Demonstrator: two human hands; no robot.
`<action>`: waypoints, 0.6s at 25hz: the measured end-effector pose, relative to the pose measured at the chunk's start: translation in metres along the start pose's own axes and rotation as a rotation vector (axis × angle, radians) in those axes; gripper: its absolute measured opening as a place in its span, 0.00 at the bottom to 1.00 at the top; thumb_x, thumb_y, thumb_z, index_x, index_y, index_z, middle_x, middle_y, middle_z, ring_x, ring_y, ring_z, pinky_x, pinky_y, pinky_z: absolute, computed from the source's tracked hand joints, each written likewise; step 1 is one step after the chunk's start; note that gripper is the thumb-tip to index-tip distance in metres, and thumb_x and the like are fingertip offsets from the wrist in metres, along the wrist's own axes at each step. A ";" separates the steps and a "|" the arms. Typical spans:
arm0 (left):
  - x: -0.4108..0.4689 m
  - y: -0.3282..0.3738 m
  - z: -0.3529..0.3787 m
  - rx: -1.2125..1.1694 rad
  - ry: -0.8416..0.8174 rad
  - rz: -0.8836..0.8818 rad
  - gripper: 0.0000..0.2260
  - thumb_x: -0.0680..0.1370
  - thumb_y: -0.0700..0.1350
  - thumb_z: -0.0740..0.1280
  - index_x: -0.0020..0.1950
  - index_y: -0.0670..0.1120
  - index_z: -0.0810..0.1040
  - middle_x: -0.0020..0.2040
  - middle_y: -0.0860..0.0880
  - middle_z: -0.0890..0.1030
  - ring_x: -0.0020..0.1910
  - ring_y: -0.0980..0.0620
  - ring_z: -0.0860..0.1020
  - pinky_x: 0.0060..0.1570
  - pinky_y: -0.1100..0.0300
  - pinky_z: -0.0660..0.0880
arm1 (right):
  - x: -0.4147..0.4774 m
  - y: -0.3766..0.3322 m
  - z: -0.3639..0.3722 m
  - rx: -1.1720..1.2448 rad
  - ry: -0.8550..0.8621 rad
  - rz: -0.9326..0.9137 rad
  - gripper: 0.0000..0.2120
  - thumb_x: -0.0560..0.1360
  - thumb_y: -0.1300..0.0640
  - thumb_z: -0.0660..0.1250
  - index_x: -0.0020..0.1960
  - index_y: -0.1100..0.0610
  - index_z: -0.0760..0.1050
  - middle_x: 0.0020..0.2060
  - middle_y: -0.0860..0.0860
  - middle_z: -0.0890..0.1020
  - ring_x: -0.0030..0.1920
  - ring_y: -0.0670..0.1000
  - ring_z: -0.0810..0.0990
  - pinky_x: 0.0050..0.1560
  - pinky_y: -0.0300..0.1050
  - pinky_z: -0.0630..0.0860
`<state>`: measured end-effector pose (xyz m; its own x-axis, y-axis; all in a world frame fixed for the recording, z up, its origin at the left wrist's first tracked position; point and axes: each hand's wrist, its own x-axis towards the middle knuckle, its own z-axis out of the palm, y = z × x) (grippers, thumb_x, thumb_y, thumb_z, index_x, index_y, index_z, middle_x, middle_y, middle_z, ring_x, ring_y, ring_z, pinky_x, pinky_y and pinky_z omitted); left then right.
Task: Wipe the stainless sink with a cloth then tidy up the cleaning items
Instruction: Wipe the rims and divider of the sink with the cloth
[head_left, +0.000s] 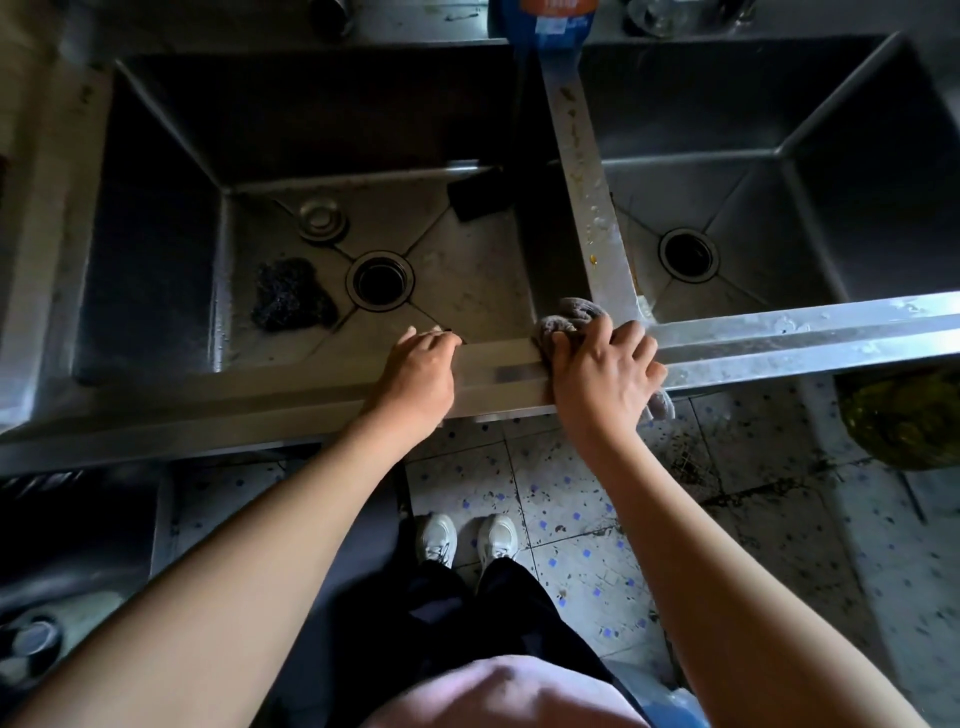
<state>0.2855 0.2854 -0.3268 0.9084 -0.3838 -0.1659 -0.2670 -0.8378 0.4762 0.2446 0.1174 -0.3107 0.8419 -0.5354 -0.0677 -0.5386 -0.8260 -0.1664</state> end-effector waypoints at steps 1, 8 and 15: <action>0.000 -0.002 -0.001 -0.005 -0.040 0.015 0.17 0.77 0.33 0.54 0.66 0.37 0.68 0.67 0.39 0.71 0.69 0.44 0.65 0.71 0.56 0.49 | -0.003 -0.004 -0.001 0.003 -0.011 -0.001 0.20 0.77 0.43 0.55 0.59 0.58 0.67 0.55 0.60 0.70 0.57 0.60 0.67 0.54 0.56 0.62; -0.011 -0.024 -0.011 0.024 -0.053 0.015 0.15 0.77 0.36 0.57 0.63 0.37 0.70 0.68 0.38 0.69 0.71 0.45 0.62 0.70 0.58 0.50 | -0.048 -0.080 0.009 0.135 -0.069 -0.065 0.18 0.77 0.43 0.56 0.54 0.57 0.69 0.53 0.58 0.72 0.54 0.60 0.70 0.50 0.54 0.65; -0.016 -0.026 -0.003 0.014 0.087 0.044 0.14 0.75 0.34 0.59 0.59 0.32 0.74 0.59 0.34 0.77 0.63 0.38 0.72 0.68 0.49 0.60 | -0.035 -0.057 0.018 0.032 0.067 -0.105 0.19 0.75 0.42 0.59 0.51 0.59 0.71 0.48 0.60 0.74 0.50 0.60 0.72 0.47 0.54 0.65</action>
<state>0.2786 0.3146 -0.3334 0.9202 -0.3853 -0.0694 -0.3108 -0.8266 0.4692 0.2466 0.1864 -0.3170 0.8890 -0.4575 0.0172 -0.4452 -0.8727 -0.2006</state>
